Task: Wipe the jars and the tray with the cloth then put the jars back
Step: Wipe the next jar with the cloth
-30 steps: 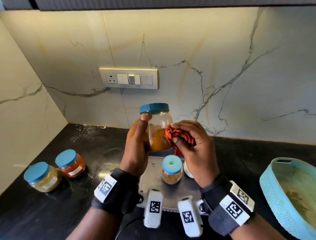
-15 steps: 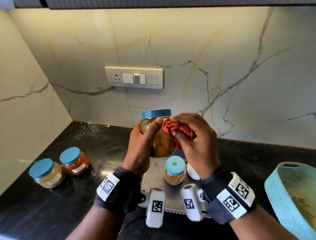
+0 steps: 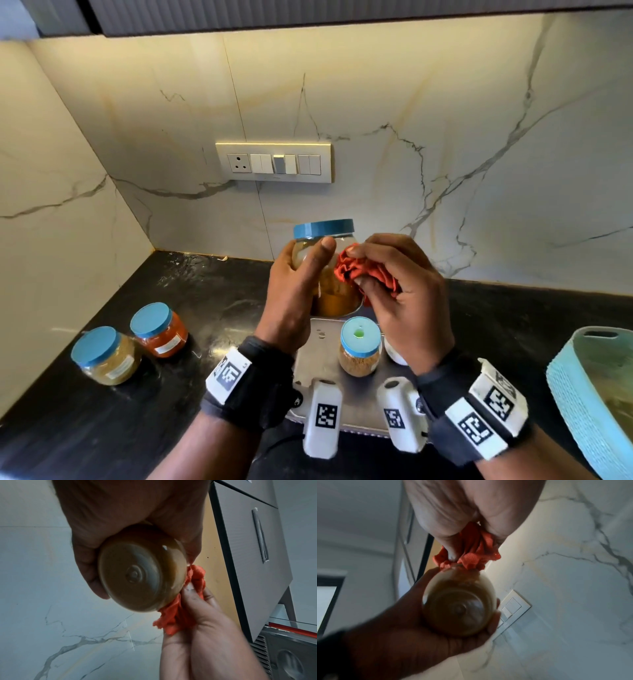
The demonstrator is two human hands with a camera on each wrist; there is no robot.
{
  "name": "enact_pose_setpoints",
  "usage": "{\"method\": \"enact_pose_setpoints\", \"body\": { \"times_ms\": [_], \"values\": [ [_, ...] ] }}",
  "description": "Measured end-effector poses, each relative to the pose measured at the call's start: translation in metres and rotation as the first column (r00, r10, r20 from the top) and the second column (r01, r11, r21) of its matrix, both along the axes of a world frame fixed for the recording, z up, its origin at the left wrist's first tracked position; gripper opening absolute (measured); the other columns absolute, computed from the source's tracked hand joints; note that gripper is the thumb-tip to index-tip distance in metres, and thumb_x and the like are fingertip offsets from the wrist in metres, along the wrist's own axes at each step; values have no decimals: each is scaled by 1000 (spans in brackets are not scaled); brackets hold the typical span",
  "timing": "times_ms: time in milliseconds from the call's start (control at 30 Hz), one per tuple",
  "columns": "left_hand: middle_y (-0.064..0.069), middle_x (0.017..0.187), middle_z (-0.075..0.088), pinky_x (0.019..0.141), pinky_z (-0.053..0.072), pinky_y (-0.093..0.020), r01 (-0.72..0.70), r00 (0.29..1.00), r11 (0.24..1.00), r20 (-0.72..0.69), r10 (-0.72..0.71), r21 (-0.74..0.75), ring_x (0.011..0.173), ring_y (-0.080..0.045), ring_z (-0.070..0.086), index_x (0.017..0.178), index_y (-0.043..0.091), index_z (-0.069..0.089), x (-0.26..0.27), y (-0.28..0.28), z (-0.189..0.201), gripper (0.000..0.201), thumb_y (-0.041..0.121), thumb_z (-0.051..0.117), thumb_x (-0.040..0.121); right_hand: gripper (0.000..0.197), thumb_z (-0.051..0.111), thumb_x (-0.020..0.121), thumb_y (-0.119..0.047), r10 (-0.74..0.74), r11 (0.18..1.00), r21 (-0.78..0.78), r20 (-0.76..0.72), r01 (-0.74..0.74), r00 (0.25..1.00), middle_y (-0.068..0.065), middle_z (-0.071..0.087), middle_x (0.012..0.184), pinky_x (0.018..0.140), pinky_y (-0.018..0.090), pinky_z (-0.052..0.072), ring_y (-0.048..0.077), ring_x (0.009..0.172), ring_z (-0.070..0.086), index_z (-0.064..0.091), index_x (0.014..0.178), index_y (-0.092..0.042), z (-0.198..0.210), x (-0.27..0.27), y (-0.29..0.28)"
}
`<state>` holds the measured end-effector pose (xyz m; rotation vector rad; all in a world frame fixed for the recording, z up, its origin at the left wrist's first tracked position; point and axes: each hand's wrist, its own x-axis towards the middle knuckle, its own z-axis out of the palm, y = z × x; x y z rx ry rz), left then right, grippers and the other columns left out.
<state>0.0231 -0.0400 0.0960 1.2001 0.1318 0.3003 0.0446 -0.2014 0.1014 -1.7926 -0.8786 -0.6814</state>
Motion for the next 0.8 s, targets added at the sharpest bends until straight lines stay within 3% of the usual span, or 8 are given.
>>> {"method": "enact_pose_setpoints", "body": {
  "times_ms": [100,167,267,333,400,500,700,800],
  "values": [
    [-16,109,69,81,59,-45,-11,1000,998,12,12,-64,95,-29,71,114,5,57,2,4,3,61,46,80,76,26,64,84,-7,-13,984,-172,122,34,992,6,65,113,98,20,48,19,109,61,75,108,-9,-17,-24,-4],
    [-14,107,68,80,58,-44,-20,1000,998,23,21,-54,93,-26,71,116,5,55,3,2,2,62,46,79,77,26,64,84,-6,-3,979,-201,148,33,989,6,65,112,97,21,49,19,107,62,76,107,-10,-19,-27,-6],
    [-9,101,69,72,60,-38,-36,999,999,7,36,-21,87,-23,71,120,4,55,1,-6,1,69,48,81,73,27,66,83,-5,-8,996,-89,69,14,998,6,63,108,94,23,50,16,105,62,75,109,-8,-9,-11,-7],
    [-11,107,72,73,61,-38,-53,999,998,1,53,29,93,-25,74,127,3,57,-1,-12,0,78,51,81,71,25,69,86,-9,-21,1000,20,-21,22,1000,5,64,108,93,22,51,14,105,62,74,110,-8,1,4,-6],
    [-18,117,72,77,61,-41,-53,999,998,10,53,25,102,-31,74,133,2,56,-1,-14,-1,82,52,80,72,25,71,86,-8,1,997,79,-80,5,997,3,65,110,93,24,53,14,107,63,73,111,-8,7,11,-4],
    [-30,121,66,82,59,-50,-23,1000,997,17,25,-76,105,-39,69,135,-3,52,0,-6,1,82,49,79,78,27,72,84,-3,31,999,40,-49,-29,998,4,64,110,94,23,51,14,108,63,74,110,-9,1,1,-4],
    [-24,121,67,85,60,-52,-6,1000,994,14,7,-106,108,-41,68,133,0,53,-3,1,2,75,47,77,80,29,72,80,-1,53,997,-60,-1,-53,999,5,65,109,94,23,51,16,106,63,75,108,-8,-12,-11,-8],
    [-26,126,68,90,57,-67,18,1000,998,14,-17,-53,116,-46,67,134,1,54,-3,-2,5,76,48,77,79,28,74,84,-1,71,997,22,-70,-69,995,5,68,111,96,20,50,14,108,64,74,110,-8,7,14,-5]
  ]
}}
